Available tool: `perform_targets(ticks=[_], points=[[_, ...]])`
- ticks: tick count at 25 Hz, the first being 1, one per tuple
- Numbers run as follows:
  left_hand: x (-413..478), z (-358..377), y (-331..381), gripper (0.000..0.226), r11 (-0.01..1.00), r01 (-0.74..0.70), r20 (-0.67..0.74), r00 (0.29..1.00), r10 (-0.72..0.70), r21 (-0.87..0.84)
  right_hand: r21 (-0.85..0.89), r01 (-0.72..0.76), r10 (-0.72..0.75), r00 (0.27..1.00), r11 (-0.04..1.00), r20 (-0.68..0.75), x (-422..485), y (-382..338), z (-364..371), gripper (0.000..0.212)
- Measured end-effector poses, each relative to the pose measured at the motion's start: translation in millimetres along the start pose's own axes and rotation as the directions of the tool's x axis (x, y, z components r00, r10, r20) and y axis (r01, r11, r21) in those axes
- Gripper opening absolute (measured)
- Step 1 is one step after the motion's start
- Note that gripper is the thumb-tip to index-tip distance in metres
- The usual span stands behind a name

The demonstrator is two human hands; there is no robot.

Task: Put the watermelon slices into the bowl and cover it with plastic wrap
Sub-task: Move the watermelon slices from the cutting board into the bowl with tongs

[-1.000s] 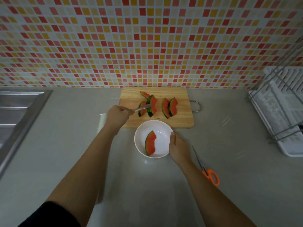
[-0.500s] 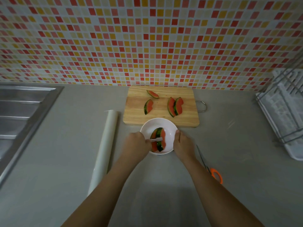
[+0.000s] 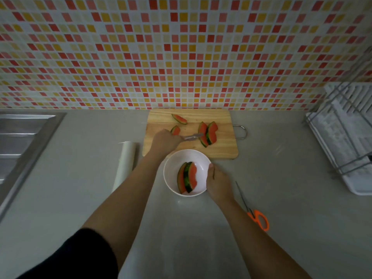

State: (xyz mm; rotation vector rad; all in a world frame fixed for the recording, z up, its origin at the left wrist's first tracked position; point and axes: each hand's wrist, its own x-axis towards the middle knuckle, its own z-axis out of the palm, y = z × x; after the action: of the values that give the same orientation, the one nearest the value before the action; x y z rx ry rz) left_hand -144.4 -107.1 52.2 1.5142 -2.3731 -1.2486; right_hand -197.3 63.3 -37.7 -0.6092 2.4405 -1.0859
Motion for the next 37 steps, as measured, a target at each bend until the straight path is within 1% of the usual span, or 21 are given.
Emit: perform_targets(ticks=[2,4,7,9,11,14,18,19,22,23,25,27,29,32,33,35,37], points=[[20.6,9.0,-1.5,0.030,0.994,0.083,0.023,0.996,-0.082,-0.074,0.003,0.001,-0.001,1.000,1.000,0.006,-0.1,1.1,0.8,0.049],[34.9,15.1,-6.2,0.025,0.967,0.161,0.066,0.986,-0.151,-0.195,-0.011,0.011,-0.011,1.000,1.000,0.009,0.4,1.2,0.2,0.048],[44.5,19.8,-12.6,0.021,0.935,0.204,0.122,0.977,-0.176,-0.289,-0.046,0.046,-0.045,0.999,0.998,0.023,1.3,0.7,-1.1,0.043],[47.2,21.3,-15.1,0.022,0.938,0.194,0.113,0.979,-0.168,-0.286,-0.035,0.033,-0.032,0.999,0.999,0.021,0.5,0.7,-1.0,0.044],[47.8,21.9,-14.6,0.028,0.948,0.172,0.071,0.985,-0.159,-0.266,-0.011,0.011,-0.010,1.000,1.000,0.022,-0.4,1.2,-0.6,0.046],[48.2,22.5,-12.6,0.032,0.956,0.141,0.018,0.990,-0.141,-0.258,-0.017,0.020,-0.019,1.000,1.000,0.020,-0.8,0.8,-0.7,0.046],[45.7,16.0,-13.7,0.034,0.976,0.044,-0.078,0.995,-0.062,-0.215,-0.034,0.045,-0.045,0.999,0.998,0.018,-0.1,-0.3,-1.1,0.044],[42.3,11.4,-14.0,0.033,0.977,0.018,-0.106,0.994,-0.042,-0.215,-0.033,0.045,-0.045,0.999,0.998,0.012,-0.1,-0.1,-1.0,0.044],[20.8,-11.9,-16.4,0.020,0.971,-0.033,-0.187,0.982,-0.012,-0.238,-0.009,0.024,-0.024,1.000,1.000,0.005,-0.2,1.3,-0.7,0.048],[9.2,-22.0,-20.0,0.018,0.970,-0.027,-0.198,0.980,-0.022,-0.242,0.003,0.020,-0.020,1.000,1.000,0.003,-0.4,2.0,-1.0,0.048],[-20.2,-41.3,-35.1,0.017,0.972,-0.010,-0.173,0.984,-0.031,-0.235,0.037,0.009,-0.008,1.000,0.999,-0.012,-0.8,2.5,-0.8,0.048],[-55.2,-50.6,-53.5,0.019,0.985,-0.010,-0.128,0.992,-0.013,-0.171,0.061,-0.005,0.007,1.000,0.998,-0.028,-0.2,2.9,0.0,0.050],[-80.9,-44.4,-66.4,0.017,0.999,0.005,-0.100,0.995,-0.009,-0.042,0.052,0.010,-0.008,1.000,0.999,-0.030,-0.7,1.9,1.7,0.052],[-90.0,-16.0,-61.9,0.034,0.982,-0.019,-0.040,0.999,0.027,0.186,0.034,0.034,-0.033,0.999,0.999,-0.041,1.1,1.1,3.5,0.053],[-90.3,-5.6,-57.2,0.037,0.973,-0.030,-0.032,0.999,0.038,0.230,0.040,0.037,-0.035,0.999,0.999,-0.039,2.0,1.2,2.7,0.053],[-93.0,8.2,-48.3,0.029,0.954,-0.042,-0.026,0.998,0.052,0.296,0.049,0.036,-0.034,0.998,0.998,-0.044,2.9,1.4,1.4,0.054],[-98.8,4.7,-43.0,0.030,0.938,-0.044,-0.011,0.999,0.051,0.343,0.049,0.033,-0.030,0.998,0.998,-0.052,1.6,1.2,1.1,0.054]])
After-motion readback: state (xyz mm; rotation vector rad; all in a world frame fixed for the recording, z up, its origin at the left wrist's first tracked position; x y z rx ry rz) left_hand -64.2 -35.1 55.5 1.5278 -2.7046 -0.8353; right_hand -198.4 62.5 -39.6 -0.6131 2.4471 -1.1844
